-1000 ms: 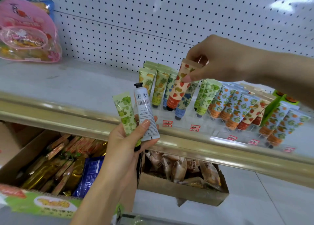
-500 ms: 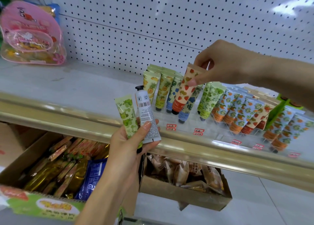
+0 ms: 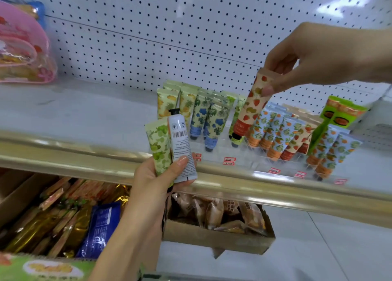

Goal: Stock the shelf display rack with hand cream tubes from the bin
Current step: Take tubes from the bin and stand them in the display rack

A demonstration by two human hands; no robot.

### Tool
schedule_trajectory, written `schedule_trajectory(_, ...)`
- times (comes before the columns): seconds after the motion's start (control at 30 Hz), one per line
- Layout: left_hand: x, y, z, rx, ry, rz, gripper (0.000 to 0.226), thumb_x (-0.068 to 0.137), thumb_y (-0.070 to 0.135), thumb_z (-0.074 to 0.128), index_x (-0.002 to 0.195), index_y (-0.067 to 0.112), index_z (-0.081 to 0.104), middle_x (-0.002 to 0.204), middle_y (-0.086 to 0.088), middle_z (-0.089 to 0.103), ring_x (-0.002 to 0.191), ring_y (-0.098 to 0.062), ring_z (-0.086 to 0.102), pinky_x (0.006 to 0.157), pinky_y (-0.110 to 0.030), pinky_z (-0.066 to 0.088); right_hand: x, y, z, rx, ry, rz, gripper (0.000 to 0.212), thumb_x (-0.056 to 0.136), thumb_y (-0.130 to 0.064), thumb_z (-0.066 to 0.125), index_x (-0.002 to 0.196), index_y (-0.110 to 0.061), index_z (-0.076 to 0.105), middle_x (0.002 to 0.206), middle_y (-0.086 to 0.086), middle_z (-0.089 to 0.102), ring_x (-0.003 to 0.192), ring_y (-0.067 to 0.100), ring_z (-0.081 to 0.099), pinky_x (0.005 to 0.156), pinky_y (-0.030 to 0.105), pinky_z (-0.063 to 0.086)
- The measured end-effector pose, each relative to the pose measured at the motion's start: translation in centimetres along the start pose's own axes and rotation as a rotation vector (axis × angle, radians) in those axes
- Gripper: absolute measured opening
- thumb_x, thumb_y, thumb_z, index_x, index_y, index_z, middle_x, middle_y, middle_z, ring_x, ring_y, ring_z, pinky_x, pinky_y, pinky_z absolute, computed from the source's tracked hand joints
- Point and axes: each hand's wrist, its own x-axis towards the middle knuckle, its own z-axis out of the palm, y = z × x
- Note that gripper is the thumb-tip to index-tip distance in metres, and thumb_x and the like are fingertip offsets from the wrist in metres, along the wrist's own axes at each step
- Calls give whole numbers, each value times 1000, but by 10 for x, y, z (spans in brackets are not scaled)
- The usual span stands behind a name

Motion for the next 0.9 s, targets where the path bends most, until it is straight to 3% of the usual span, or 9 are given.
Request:
schedule_trajectory(0.17, 2, -13, 28, 16, -51, -4, 33, 65, 21, 67, 98, 18, 69, 94, -3, 75, 90, -17, 71, 72, -27, 59, -21, 23, -1, -76, 8, 89, 14, 72, -38, 74, 75, -25, 70, 75, -6, 58, 66, 14, 48, 56, 27, 35)
schedule_trajectory(0.33, -1, -28, 62, 103, -154, -12, 29, 65, 22, 67, 94, 20, 69, 92, 2, 76, 89, -14, 71, 72, -23, 56, -41, 60, 2, -191, 19, 135, 16, 70, -44, 75, 74, -31, 67, 77, -8, 51, 65, 7, 45, 54, 26, 29)
schedule_trajectory(0.47, -4, -39, 82, 126, -204, -38, 35, 64, 22, 67, 99, 21, 66, 94, 5, 75, 90, -12, 71, 70, -20, 56, -57, 90, 2, -246, 17, 164, 21, 65, -48, 74, 78, -33, 68, 86, -10, 51, 73, 5, 47, 59, 26, 33)
schedule_trajectory(0.57, -2, -46, 89, 150, -191, -61, 41, 63, 25, 67, 104, 23, 64, 96, 6, 75, 92, -12, 70, 76, -26, 57, -65, 106, 4, -273, 43, 194, 27, 65, -48, 75, 83, -27, 71, 98, -1, 53, 91, 18, 49, 78, 36, 41)
schedule_trajectory(0.67, -1, -50, 93, 153, -171, -77, 43, 65, 28, 66, 107, 22, 64, 98, 4, 75, 93, -15, 70, 81, -34, 54, -69, 118, 13, -323, 60, 223, 31, 67, -48, 75, 87, -25, 69, 111, 3, 52, 109, 24, 41, 93, 41, 36)
schedule_trajectory(0.77, 0, -53, 97, 150, -127, -66, 40, 64, 28, 66, 103, 21, 66, 93, 3, 75, 90, -16, 71, 78, -32, 55, -68, 128, 23, -334, 73, 265, 26, 70, -47, 75, 83, -28, 63, 119, 2, 50, 117, 25, 36, 96, 41, 29)
schedule_trajectory(0.9, 0, -55, 99, 148, -105, -70, 41, 61, 30, 67, 100, 18, 68, 94, -1, 76, 90, -19, 71, 85, -45, 52, -64, 137, 33, -344, 64, 281, 27, 73, -46, 73, 89, -26, 66, 123, 2, 48, 121, 25, 32, 96, 41, 26)
